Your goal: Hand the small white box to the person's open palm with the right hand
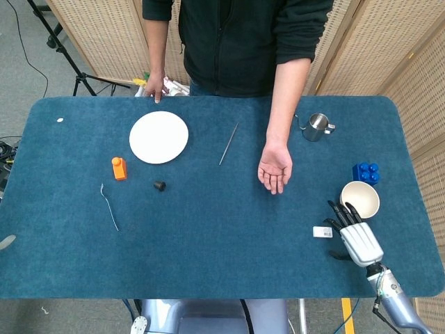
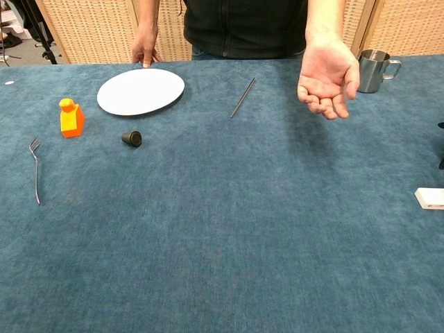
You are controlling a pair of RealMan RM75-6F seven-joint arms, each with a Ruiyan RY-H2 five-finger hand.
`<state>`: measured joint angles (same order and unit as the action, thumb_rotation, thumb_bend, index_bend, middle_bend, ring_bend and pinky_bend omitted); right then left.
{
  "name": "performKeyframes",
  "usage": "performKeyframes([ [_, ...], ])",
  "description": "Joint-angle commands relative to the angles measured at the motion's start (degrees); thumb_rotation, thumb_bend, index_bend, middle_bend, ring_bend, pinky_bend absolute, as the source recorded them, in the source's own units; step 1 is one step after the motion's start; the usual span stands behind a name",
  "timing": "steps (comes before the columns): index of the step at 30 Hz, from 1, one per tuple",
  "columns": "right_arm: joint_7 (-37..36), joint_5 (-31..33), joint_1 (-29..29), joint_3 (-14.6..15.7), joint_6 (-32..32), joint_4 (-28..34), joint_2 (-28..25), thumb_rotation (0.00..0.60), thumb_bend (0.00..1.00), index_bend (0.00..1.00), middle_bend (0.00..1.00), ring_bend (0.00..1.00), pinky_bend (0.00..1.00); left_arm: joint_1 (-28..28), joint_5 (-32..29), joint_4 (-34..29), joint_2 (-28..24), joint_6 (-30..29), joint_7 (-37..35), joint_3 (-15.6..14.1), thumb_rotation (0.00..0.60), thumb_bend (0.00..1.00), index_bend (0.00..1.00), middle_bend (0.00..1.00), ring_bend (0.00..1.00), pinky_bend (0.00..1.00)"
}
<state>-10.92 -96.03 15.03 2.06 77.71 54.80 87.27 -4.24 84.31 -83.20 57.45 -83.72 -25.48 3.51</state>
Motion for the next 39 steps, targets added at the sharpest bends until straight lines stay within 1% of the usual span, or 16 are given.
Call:
performKeyframes([
  [1,0.8,0.5,0.7,-0.6,-0.4,-1.1,1.0,0.600,0.10,0.32,0.00,0.00,0.00,-0.1,-0.1,0.0,0.0,0.2,-0.1,0.0,0.600,0.00,0.00,0.00,0.00,0.00],
  [7,3.6,0.6,2.2,-0.5,-2.4,-3.6,2.0,0.600,0.13,0.32,0.00,0.00,0.00,-0.2,-0.2,0.0,0.0,0.5,0.2,0.1,0.600,0.00,0.00,0.00,0.00,0.00],
  [11,4.0,0.9,2.9,-0.2,-4.0,-4.0,1.7,0.600,0.14,0.32,0.00,0.00,0.00,-0.2,-0.2,-0.1,0.0,0.4,0.3,0.1,0.600,0.00,0.00,0.00,0.00,0.00],
  [17,4.1,1.0,3.6,-0.1,-4.9,-3.6,1.3,0.600,0.25,0.35,0.00,0.00,0.00,-0.3,-0.3,-0.2,0.1,0.6,0.6,0.1,0.600,0.00,0.00,0.00,0.00,0.00],
  [20,4.4,1.0,4.3,0.0,-5.4,-3.4,1.2,0.600,0.26,0.35,0.00,0.00,0.00,-0.3,-0.3,-0.3,0.1,0.7,0.8,0.1,0.600,0.00,0.00,0.00,0.00,0.00],
  [24,5.6,1.0,5.1,0.1,-6.4,-3.0,1.1,0.600,0.31,0.35,0.00,0.00,0.00,-0.3,-0.5,-0.3,0.1,0.8,0.7,0.1,0.600,0.00,0.00,0.00,0.00,0.00],
  [27,6.6,1.3,5.5,0.2,-7.6,-2.8,1.1,0.600,0.31,0.36,0.00,0.00,0.00,-0.4,-0.5,-0.2,0.1,0.9,0.8,0.1,0.600,0.00,0.00,0.00,0.00,0.00],
  [33,7.6,1.8,6.1,0.7,-9.3,-2.2,0.8,0.600,0.35,0.40,0.00,0.00,0.00,-0.4,-0.7,-0.1,0.1,1.0,0.7,0.2,0.600,0.00,0.00,0.00,0.00,0.00],
  [39,7.3,1.5,6.3,1.0,-8.6,-2.7,1.1,0.600,0.36,0.51,0.00,0.00,0.00,-0.6,-0.7,-0.3,0.2,1.2,1.1,0.2,0.600,0.00,0.00,0.00,0.00,0.00],
])
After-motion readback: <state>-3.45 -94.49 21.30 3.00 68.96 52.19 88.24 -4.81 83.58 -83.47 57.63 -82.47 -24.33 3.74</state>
